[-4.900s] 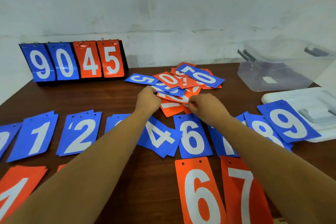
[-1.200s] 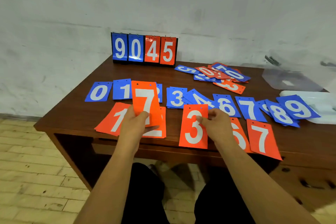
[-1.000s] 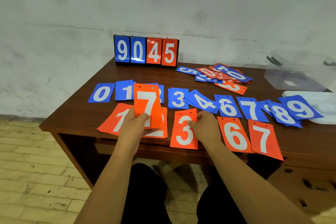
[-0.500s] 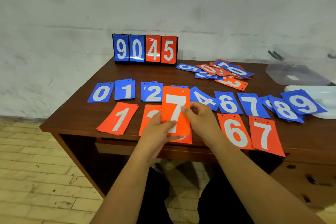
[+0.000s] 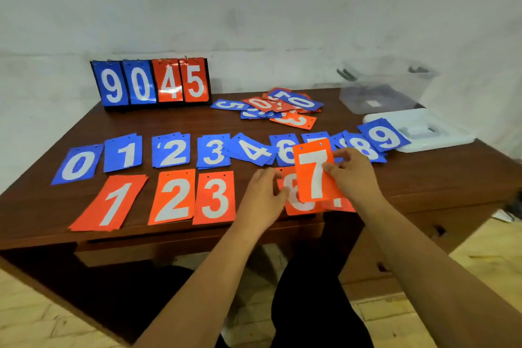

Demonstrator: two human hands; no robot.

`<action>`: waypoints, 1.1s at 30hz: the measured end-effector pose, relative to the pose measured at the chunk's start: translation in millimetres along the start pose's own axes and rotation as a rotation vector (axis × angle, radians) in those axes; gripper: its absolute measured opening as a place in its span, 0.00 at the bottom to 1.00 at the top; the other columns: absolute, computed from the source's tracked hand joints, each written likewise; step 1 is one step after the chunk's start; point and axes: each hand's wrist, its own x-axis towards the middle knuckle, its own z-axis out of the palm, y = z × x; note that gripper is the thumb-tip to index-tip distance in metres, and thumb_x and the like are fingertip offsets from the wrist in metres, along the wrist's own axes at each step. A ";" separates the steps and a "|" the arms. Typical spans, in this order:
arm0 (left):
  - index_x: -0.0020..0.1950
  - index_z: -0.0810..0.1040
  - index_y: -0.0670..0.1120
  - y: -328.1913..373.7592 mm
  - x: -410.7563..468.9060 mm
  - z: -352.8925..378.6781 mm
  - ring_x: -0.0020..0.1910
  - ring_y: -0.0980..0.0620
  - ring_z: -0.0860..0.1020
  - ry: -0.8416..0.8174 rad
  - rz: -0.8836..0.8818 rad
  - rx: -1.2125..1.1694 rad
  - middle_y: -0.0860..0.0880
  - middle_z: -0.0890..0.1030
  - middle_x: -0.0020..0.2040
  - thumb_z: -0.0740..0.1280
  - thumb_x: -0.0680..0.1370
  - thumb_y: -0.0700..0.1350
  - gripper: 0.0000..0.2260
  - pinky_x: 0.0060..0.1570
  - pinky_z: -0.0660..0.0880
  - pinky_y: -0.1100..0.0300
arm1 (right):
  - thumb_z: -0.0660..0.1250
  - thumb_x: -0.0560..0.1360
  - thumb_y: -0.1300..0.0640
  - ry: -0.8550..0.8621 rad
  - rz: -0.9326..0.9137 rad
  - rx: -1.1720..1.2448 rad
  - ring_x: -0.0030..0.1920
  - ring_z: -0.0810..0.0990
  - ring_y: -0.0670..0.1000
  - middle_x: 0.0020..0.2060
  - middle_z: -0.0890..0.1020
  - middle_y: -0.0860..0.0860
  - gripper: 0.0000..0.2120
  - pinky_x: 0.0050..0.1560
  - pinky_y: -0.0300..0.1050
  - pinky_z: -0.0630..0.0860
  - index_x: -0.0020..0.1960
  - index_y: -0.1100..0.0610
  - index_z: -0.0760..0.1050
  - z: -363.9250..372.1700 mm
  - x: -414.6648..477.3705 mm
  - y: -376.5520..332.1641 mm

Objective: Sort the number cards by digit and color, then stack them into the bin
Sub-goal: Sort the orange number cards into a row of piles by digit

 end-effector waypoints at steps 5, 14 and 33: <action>0.71 0.71 0.52 8.0 13.7 17.4 0.72 0.53 0.64 -0.099 0.135 0.280 0.53 0.68 0.71 0.66 0.79 0.50 0.21 0.70 0.61 0.53 | 0.70 0.76 0.55 0.024 0.077 -0.184 0.61 0.77 0.56 0.61 0.77 0.55 0.17 0.59 0.51 0.75 0.63 0.56 0.72 -25.0 7.3 32.0; 0.72 0.70 0.54 -3.4 24.0 13.2 0.73 0.52 0.63 -0.235 0.149 0.445 0.53 0.67 0.73 0.62 0.82 0.50 0.18 0.72 0.61 0.50 | 0.65 0.78 0.50 0.134 -0.015 -0.626 0.60 0.71 0.56 0.57 0.74 0.56 0.14 0.61 0.50 0.71 0.57 0.58 0.73 -20.7 3.8 52.0; 0.58 0.77 0.44 13.0 157.1 -21.8 0.52 0.50 0.76 0.022 0.086 0.393 0.47 0.76 0.57 0.63 0.79 0.42 0.09 0.47 0.71 0.60 | 0.65 0.78 0.48 0.048 -0.272 -0.462 0.58 0.75 0.53 0.58 0.74 0.55 0.16 0.56 0.49 0.76 0.59 0.58 0.73 16.4 134.2 -5.0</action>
